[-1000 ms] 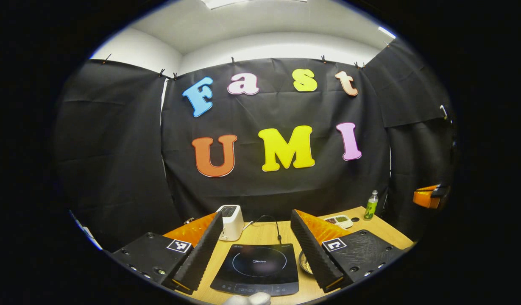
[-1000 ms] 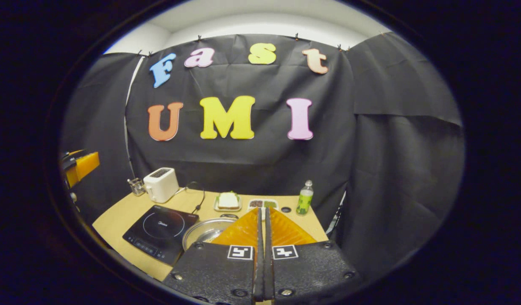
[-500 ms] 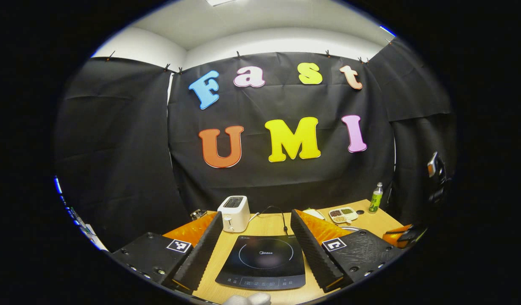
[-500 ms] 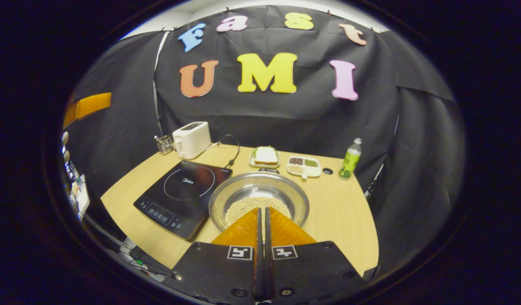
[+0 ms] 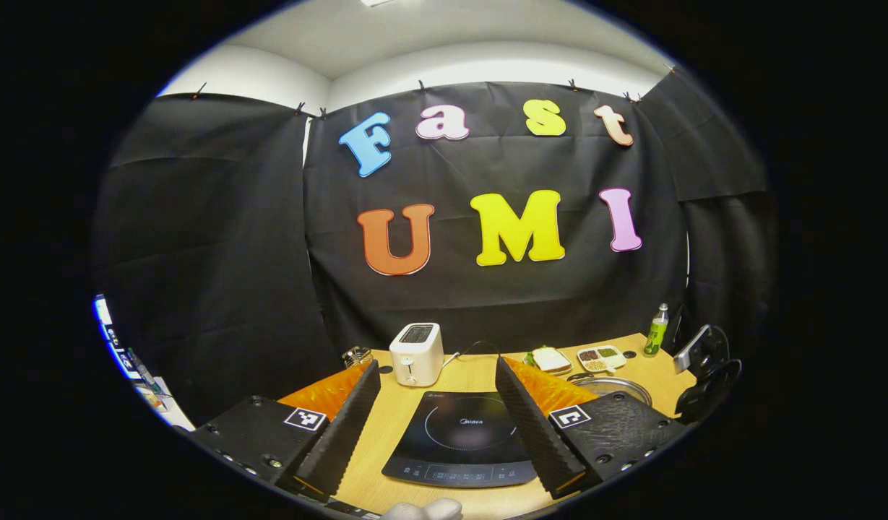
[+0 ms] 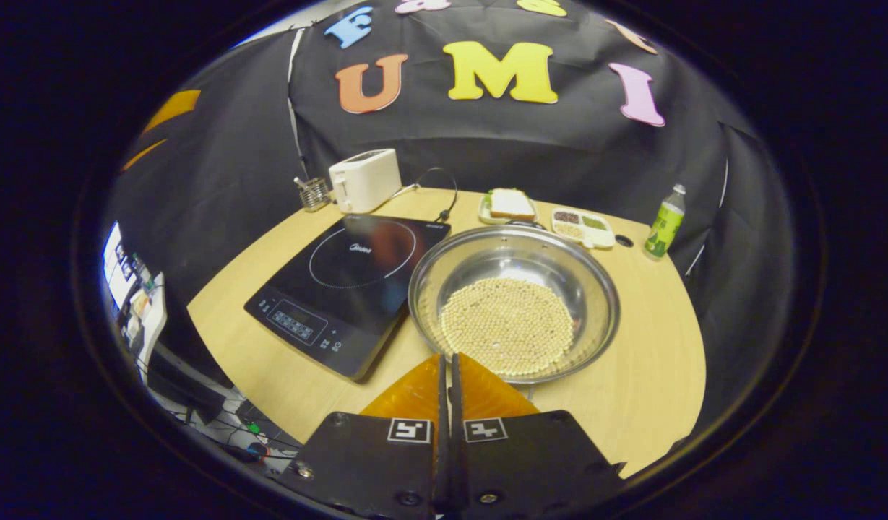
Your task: First push the handle of the pot to place it horizontally, then grasp the pot with both hands and set it on the induction cooktop.
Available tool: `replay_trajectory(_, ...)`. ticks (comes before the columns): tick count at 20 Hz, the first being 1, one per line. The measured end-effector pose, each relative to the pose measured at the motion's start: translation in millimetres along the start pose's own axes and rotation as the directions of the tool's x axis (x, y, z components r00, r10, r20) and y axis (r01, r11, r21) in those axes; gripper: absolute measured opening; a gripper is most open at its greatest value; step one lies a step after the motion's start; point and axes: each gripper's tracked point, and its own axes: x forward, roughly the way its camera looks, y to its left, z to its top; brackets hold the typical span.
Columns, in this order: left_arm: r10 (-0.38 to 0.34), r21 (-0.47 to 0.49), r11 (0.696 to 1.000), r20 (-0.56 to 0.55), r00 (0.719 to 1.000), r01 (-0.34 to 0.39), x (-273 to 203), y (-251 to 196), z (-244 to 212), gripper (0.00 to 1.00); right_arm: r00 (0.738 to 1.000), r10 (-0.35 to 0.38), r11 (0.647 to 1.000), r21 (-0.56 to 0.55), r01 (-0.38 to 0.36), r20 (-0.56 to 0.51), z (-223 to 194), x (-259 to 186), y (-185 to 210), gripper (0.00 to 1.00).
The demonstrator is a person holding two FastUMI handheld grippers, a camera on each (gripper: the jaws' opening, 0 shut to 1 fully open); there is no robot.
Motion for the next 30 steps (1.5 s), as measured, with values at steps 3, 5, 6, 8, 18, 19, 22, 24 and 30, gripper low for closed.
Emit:
replay_trajectory(3, 0.003, 0.003, 1.000, -0.013, 1.000, -0.003, 3, 3, -5, 0.96, 0.998, 0.021, 1.000, 0.004, -0.020, -0.056, -17, 21, 12, 0.04)
replay_trajectory(5, 0.006, -0.001, 1.000, -0.019, 1.000, -0.006, 3, 4, -7, 0.96, 0.996, 0.020, 1.000, 0.009, -0.019, -0.084, -24, 32, 14, 0.04)
replay_trajectory(6, 0.006, -0.007, 1.000, -0.024, 1.000, -0.007, 4, 5, -9, 0.96, 0.995, 0.021, 1.000, 0.015, -0.020, -0.097, -27, 37, 13, 0.04)
replay_trajectory(8, 0.013, -0.011, 1.000, -0.031, 0.999, -0.013, 6, 8, -10, 0.96, 0.993, 0.022, 0.999, 0.034, -0.018, -0.115, -32, 42, 11, 0.04)
replay_trajectory(18, 0.016, -0.013, 1.000, -0.046, 0.999, -0.017, 12, 4, -16, 0.96, 0.989, 0.004, 0.997, 0.073, 0.007, -0.147, -41, 33, -16, 0.04)
replay_trajectory(19, 0.014, -0.013, 1.000, -0.047, 0.999, -0.014, 13, 3, -16, 0.96, 0.989, -0.004, 0.997, 0.073, 0.015, -0.151, -43, 30, -23, 0.04)
replay_trajectory(22, 0.003, -0.015, 1.000, -0.054, 0.999, -0.004, 15, -4, -20, 0.96, 0.987, -0.038, 0.996, 0.076, 0.051, -0.156, -49, 23, -51, 0.00)
replay_trajectory(24, -0.005, -0.019, 1.000, -0.056, 0.998, 0.004, 18, -11, -19, 0.96, 0.985, -0.066, 0.993, 0.089, 0.080, -0.158, -52, 19, -72, 0.01)
replay_trajectory(30, -0.029, -0.014, 0.999, -0.051, 0.998, 0.028, 26, -37, -13, 0.96, 0.978, -0.143, 0.981, 0.110, 0.161, -0.151, -50, 11, -135, 0.04)
